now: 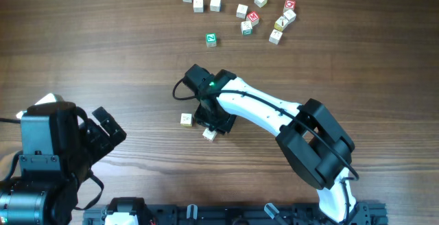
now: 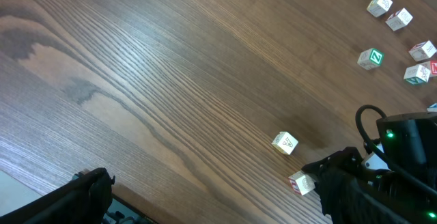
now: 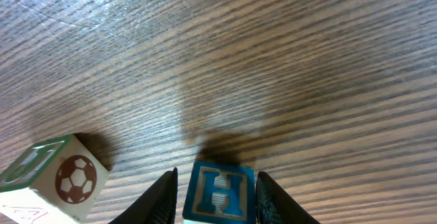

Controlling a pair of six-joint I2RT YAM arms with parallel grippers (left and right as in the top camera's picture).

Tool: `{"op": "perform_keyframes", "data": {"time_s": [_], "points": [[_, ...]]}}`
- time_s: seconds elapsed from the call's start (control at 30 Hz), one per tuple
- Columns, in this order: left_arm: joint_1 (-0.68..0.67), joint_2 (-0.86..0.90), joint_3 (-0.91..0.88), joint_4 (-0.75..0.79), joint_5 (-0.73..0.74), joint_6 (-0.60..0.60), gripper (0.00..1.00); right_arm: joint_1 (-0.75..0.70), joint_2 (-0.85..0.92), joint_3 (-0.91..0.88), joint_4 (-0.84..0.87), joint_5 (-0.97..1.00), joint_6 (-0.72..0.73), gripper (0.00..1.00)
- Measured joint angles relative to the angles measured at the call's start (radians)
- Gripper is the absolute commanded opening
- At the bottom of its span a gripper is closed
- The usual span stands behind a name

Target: Form a horizontal line

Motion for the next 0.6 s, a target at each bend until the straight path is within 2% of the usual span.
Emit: {"op": "perform_keyframes", "data": {"time_s": [0.5,0.53,0.6], "points": [[0.000,0.000,0.000,0.000,0.000,0.000,1.00,0.000,0.000,0.000,0.029,0.027,0.000,0.34],[0.000,0.000,0.000,0.000,0.000,0.000,1.00,0.000,0.000,0.000,0.032,0.030,0.000,0.40],[0.000,0.000,0.000,0.000,0.000,0.000,1.00,0.000,0.000,0.000,0.038,0.041,0.002,0.70]]}}
